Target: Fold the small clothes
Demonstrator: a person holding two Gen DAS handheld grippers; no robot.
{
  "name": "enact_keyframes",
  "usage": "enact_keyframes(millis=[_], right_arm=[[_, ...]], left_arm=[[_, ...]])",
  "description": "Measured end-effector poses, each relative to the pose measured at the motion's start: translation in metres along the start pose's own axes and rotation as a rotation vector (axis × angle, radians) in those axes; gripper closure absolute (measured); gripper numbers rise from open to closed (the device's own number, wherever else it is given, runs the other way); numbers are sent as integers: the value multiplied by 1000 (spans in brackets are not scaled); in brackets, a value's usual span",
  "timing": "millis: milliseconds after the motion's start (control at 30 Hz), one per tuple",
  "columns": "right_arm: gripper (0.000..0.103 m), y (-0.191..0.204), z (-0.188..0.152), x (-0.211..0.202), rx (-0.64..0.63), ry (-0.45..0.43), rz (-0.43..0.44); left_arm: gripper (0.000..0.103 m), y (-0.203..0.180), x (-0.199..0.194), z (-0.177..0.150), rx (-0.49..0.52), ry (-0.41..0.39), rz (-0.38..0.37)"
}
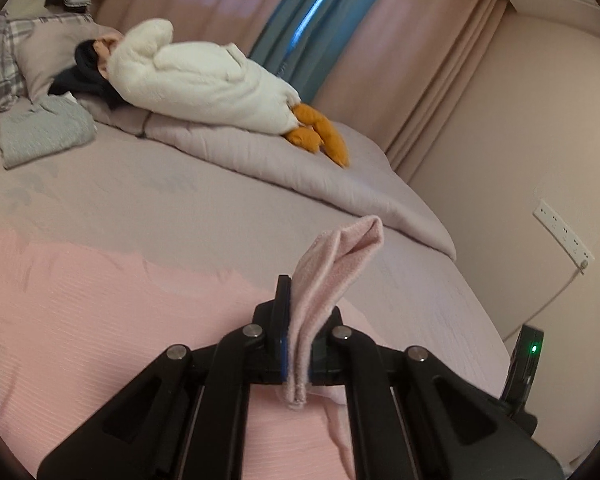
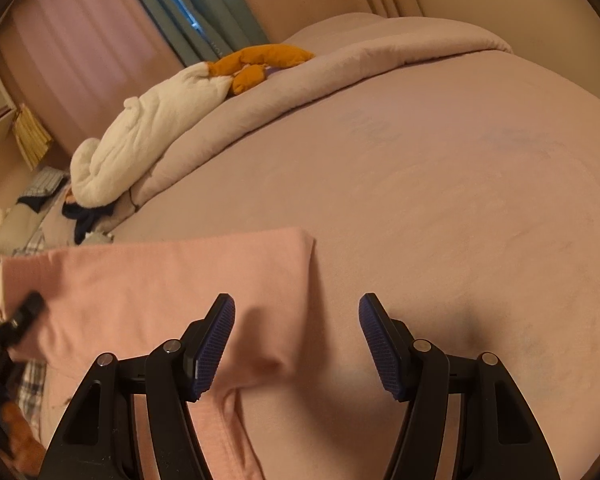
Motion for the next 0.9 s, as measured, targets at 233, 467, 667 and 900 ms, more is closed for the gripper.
enact_keyframes(millis=[233,467,667,900], right_arm=[[39,13,-5,12,-42,38,7],[59,23,-10,20,-83,73,31],[76,35,-20,31,-114,118,55],[76,47,-34,43,-141,173,73]], left_arm=[[98,29,-20,9,17,-28,100],[98,54,-32,16,1,-50,163],[98,76,-40,21,-12,-53,214],[98,99,-48,17,-35,-41,261]])
Point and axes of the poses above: each gripper's, at about its wrist camera, not at the fingertips, and x roughly the way its jaws point, y to its left, z to its top, the point moved 7 cm from there along x, roughly the way its jaws point, and after that the axes turned 7 degrees about x, right-handed, at the moved point
